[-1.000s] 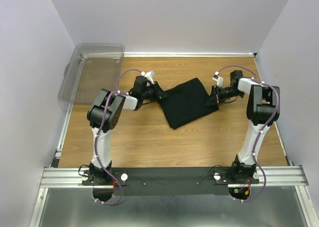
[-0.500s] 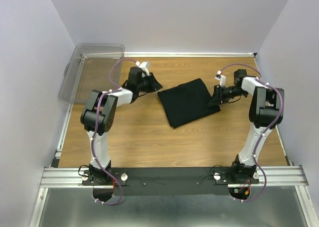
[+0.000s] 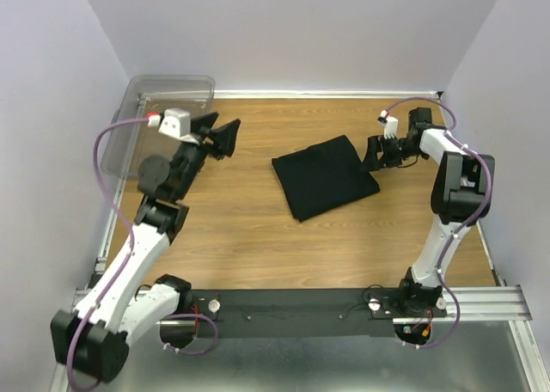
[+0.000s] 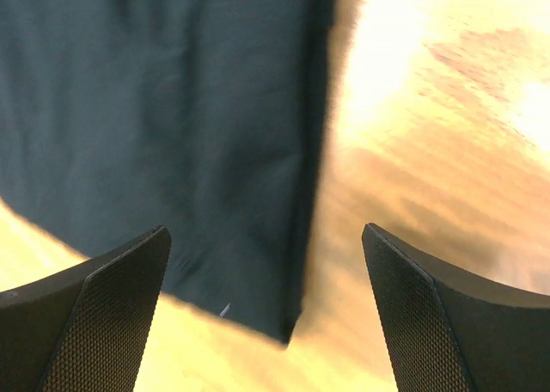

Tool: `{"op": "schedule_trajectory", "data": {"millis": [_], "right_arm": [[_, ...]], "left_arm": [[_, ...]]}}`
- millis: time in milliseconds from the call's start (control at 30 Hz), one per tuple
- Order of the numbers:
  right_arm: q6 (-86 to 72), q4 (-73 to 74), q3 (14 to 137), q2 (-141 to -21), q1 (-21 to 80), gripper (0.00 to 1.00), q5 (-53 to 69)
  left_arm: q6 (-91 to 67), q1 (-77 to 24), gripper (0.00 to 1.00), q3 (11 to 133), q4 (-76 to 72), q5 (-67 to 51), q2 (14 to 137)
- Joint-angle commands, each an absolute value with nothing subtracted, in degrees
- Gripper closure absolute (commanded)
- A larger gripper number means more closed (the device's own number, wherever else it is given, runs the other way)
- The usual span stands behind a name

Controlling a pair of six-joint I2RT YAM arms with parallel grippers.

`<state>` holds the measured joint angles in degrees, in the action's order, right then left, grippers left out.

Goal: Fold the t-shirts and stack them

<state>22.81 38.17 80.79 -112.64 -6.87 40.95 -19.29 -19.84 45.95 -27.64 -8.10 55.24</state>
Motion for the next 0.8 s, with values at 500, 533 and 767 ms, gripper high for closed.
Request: {"op": "schedule_trajectory", "data": {"millis": [500, 533, 767], "right_arm": [[14.7, 39.6, 83.1, -120.9, -6.9, 1.0, 39.9], [13.4, 38.6, 84.3, -120.7, -7.8, 0.99, 38.6], [12.9, 35.8, 97.0, -123.8, -19.3, 0.99, 24.9]], "left_arm": [[-20.0, -19.2, 0.25, 31.9, -4.5, -4.4, 20.5], [-20.0, -19.2, 0.25, 31.7, -4.0, -4.6, 20.3], [-20.3, -19.2, 0.25, 30.9, -1.6, -5.4, 18.1]]}}
